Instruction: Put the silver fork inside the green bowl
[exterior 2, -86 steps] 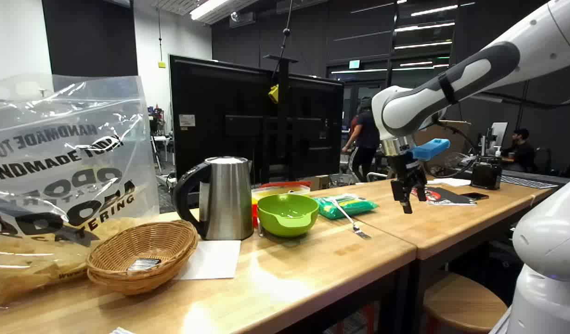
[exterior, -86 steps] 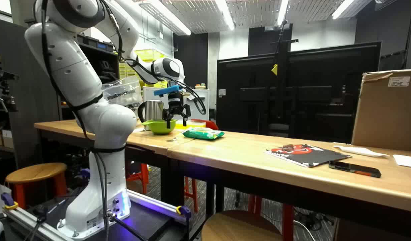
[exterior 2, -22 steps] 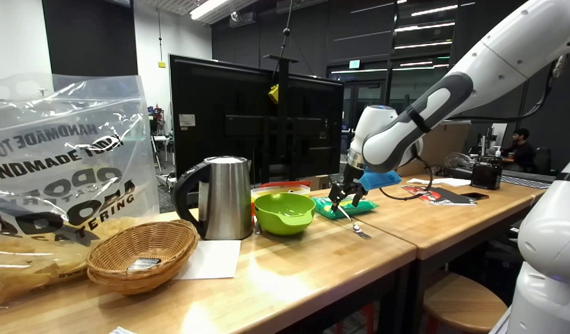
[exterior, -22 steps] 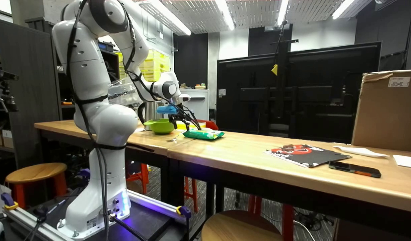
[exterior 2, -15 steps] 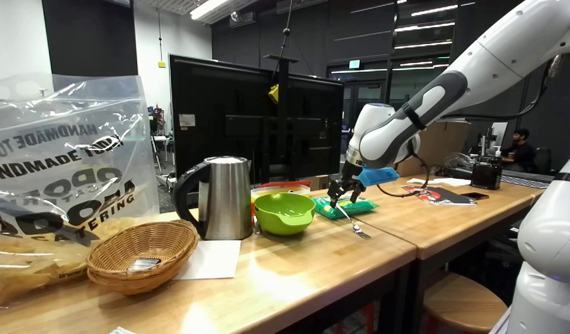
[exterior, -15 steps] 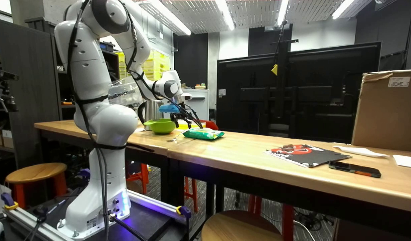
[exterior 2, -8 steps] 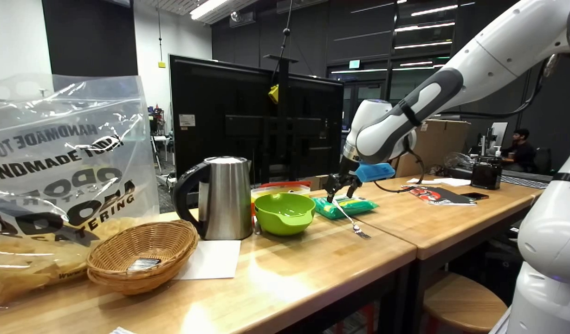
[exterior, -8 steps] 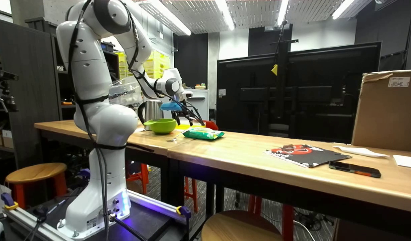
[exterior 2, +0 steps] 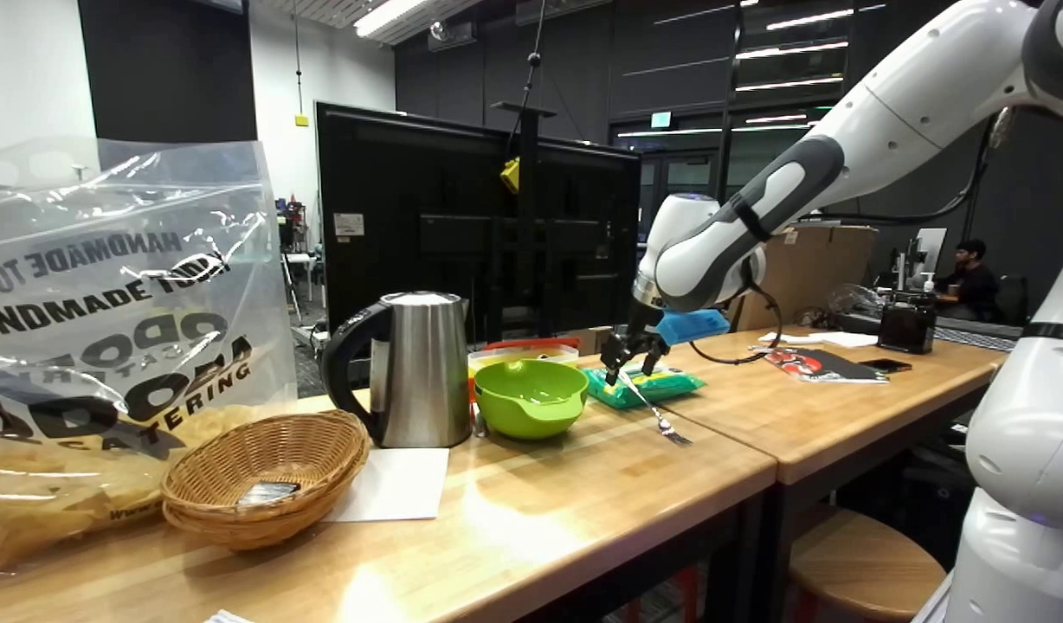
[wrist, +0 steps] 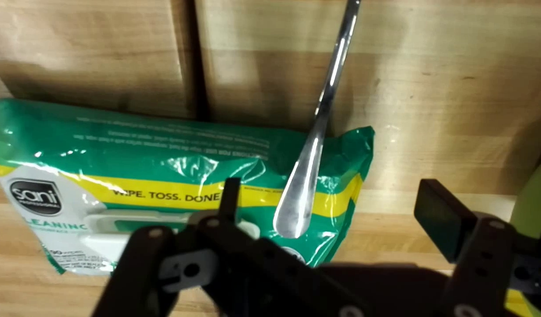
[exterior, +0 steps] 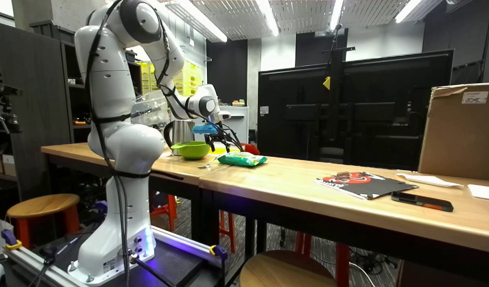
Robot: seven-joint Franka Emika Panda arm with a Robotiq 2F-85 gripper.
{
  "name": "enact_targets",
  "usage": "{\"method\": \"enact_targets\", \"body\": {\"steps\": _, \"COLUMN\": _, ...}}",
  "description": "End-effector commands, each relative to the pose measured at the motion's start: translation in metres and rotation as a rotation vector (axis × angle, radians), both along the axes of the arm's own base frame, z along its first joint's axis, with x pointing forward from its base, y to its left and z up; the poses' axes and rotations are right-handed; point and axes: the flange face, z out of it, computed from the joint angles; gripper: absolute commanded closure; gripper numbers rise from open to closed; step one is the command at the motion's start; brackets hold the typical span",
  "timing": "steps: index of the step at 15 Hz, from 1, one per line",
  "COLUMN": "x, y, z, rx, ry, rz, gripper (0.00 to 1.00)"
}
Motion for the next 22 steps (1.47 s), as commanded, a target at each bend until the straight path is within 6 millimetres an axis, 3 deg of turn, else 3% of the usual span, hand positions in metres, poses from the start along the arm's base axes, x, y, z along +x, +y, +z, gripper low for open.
{"method": "enact_targets", "body": {"steps": 1, "x": 0.006, "y": -0.003, "z": 0.000, "rx": 0.013, "ry": 0.003, "rz": 0.010, "gripper": 0.00}}
{"method": "enact_targets", "body": {"steps": 12, "x": 0.004, "y": -0.016, "z": -0.003, "rx": 0.029, "ry": 0.005, "rz": -0.020, "gripper": 0.00}}
{"method": "enact_targets", "body": {"steps": 22, "x": 0.018, "y": -0.015, "z": -0.008, "rx": 0.031, "ry": 0.032, "rz": -0.029, "gripper": 0.00}}
